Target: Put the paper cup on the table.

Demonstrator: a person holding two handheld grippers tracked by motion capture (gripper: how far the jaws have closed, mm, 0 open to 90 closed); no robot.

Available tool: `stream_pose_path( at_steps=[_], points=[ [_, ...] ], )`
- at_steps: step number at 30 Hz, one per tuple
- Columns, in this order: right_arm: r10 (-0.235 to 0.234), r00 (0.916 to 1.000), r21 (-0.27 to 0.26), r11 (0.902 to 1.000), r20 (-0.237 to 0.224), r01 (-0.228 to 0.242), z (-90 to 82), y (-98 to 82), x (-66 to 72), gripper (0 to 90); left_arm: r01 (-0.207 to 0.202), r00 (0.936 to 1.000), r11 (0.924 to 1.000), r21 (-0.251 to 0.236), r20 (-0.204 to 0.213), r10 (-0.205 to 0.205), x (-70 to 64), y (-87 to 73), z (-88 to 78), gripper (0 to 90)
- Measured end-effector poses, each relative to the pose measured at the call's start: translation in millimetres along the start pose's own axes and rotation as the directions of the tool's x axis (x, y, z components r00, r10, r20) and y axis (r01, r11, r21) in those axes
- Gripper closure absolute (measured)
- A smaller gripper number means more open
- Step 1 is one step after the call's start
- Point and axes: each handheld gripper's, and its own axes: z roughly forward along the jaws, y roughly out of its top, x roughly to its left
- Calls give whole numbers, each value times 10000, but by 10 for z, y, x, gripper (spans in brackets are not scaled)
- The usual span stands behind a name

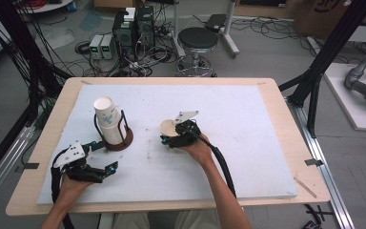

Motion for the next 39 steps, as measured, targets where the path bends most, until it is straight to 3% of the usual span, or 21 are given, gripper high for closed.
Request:
stream_pose_path(
  at_steps=[4,9,12,27,39],
  points=[
    [-187,9998,5,9998,14,187,4,1,6,294,41,10000,10000,-11,8,-41,6,-1,-3,18],
    [-59,10000,183,9998,-32,59,21,-13,2,170,33,10000,10000,-42,22,-33,1,-1,0,18],
    [144,9999,294,9995,-63,-142,21,-33,-1,144,20,10000,10000,-44,18,-20,3,-1,0,18],
    [198,9998,72,9998,40,-198,-109,-115,12,141,67,10000,10000,-55,-46,-67,5,-2,-6,18],
    [272,9996,-255,9993,67,-270,-329,-248,43,142,103,9999,9999,-105,-87,-104,5,-4,-8,18]
  ],
)
